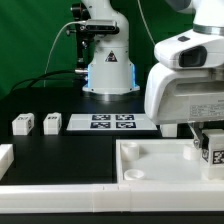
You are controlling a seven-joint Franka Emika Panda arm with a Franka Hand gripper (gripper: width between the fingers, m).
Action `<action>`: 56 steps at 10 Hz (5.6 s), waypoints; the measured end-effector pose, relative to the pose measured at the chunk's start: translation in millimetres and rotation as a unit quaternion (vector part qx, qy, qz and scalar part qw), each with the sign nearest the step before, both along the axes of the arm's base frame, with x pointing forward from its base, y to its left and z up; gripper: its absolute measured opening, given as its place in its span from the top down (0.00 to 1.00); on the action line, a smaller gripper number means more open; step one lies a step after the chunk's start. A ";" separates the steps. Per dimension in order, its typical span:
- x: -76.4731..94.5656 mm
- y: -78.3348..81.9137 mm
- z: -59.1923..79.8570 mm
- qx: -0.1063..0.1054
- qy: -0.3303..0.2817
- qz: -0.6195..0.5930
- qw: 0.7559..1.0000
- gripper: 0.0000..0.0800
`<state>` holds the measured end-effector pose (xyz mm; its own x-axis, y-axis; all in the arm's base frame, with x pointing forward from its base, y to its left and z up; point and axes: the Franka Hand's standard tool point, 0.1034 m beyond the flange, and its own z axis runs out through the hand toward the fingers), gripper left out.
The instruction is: Assemble one leg
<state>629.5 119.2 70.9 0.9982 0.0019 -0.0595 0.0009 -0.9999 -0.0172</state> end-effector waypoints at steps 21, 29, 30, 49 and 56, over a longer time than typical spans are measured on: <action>1.8 8.7 1.3 -0.036 0.004 -0.693 0.720 0.20; 0.6 7.3 -1.8 -0.020 -0.002 -0.324 0.946 0.19; 0.5 7.2 -2.2 -0.017 -0.002 -0.262 0.965 0.19; 1.7 -11.5 -3.3 -0.034 -0.009 -0.246 0.969 0.63; 1.2 -24.5 -3.6 -0.045 -0.008 -0.291 0.956 0.49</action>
Offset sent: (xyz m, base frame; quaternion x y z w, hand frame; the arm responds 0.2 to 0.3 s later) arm 0.0000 -0.0008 0.0000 0.0018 0.0027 0.2071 0.9783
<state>630.6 94.7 67.3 0.8292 -0.5586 -0.0183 -0.5565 -0.8283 0.0652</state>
